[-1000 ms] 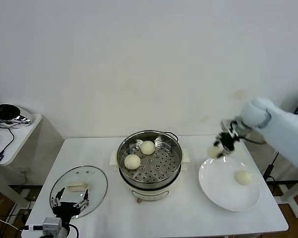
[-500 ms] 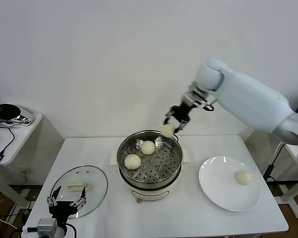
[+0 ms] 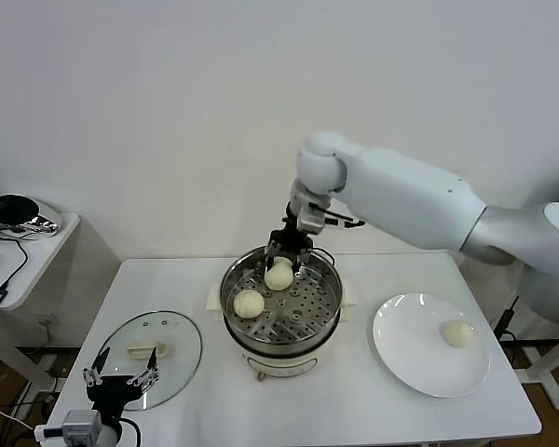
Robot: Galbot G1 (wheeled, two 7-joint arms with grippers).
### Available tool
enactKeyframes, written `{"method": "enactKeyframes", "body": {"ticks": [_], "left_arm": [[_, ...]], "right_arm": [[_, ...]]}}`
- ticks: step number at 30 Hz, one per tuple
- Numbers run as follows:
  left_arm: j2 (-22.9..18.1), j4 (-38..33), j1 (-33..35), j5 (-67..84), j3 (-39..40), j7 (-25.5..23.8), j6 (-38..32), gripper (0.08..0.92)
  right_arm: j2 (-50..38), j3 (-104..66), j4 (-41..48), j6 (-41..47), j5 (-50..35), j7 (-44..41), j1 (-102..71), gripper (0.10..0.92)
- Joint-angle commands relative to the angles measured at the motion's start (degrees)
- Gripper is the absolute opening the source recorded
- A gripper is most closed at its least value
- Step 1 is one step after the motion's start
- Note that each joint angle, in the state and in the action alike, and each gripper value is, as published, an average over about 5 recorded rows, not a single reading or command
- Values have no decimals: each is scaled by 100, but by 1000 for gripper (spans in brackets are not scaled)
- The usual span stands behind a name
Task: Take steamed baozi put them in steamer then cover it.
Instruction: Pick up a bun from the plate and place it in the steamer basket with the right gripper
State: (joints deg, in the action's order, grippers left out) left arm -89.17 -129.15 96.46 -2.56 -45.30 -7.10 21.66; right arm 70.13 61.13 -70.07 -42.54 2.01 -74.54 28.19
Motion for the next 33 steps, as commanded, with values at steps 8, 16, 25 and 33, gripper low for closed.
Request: {"method": "enactKeyframes", "body": {"ticks": [8, 16, 25, 33], "left_arm": [[-31, -1, -48, 55, -50, 5, 4, 823], [-28, 13, -52, 66, -54, 11, 1, 823], [-18, 59, -87, 76, -41, 10, 2, 823], [-9, 73, -96, 72, -37, 0, 5, 823]], "right_arm": [[243, 570, -561, -494, 527, 67, -122, 501], [369, 513, -569, -493, 789, 67, -376, 503], [340, 560, -613, -489, 784, 74, -578, 500], [322, 445, -547, -332, 758, 231, -599, 533]]}}
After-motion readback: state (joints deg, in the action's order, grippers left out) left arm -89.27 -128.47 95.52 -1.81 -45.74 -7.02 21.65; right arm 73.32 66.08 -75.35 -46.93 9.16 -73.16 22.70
